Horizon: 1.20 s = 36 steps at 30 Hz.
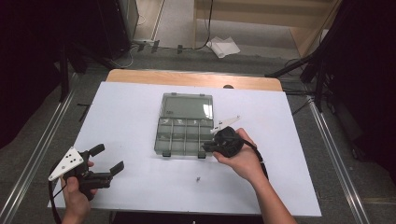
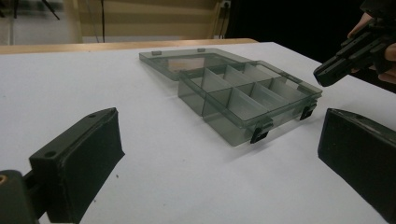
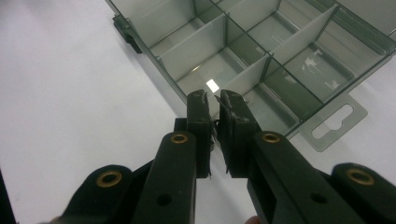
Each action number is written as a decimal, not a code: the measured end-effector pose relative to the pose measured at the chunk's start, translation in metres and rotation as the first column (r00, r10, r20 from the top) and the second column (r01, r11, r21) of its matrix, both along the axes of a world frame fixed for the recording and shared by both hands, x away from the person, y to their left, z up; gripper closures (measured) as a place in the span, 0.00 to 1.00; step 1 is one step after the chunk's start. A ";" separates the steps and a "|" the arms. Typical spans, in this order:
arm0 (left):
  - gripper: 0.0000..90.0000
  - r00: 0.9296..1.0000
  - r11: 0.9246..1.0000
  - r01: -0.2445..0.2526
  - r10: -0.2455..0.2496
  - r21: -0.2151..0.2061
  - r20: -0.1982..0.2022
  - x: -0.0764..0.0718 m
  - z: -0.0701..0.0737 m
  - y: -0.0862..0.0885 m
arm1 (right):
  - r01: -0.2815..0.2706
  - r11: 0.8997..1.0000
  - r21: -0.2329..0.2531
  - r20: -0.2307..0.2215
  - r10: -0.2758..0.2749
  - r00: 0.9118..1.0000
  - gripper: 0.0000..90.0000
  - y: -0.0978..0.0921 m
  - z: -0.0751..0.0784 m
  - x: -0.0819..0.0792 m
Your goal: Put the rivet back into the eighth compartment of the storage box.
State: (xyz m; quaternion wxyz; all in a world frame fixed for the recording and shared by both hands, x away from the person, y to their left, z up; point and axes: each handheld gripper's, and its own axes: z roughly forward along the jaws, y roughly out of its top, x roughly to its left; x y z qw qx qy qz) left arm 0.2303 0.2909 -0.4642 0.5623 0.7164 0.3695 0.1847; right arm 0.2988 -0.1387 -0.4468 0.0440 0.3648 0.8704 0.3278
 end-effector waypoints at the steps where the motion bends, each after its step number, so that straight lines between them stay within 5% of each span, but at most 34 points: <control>1: 0.00 1.000 1.000 0.000 0.000 0.000 0.000 0.000 0.000 0.000 | 0.005 1.000 0.000 -0.001 -0.005 1.000 0.94 0.000 -0.001 0.001; 30: 0.00 1.000 1.000 -0.005 0.005 -0.014 -0.003 0.001 -0.001 0.002 | 0.046 0.998 -0.049 -0.031 -0.047 0.998 0.93 0.003 -0.021 0.021; 36: 0.00 1.000 1.000 -0.006 0.006 -0.007 -0.003 0.000 -0.001 0.002 | 0.037 0.999 -0.008 -0.037 -0.038 0.999 0.84 0.002 -0.017 0.020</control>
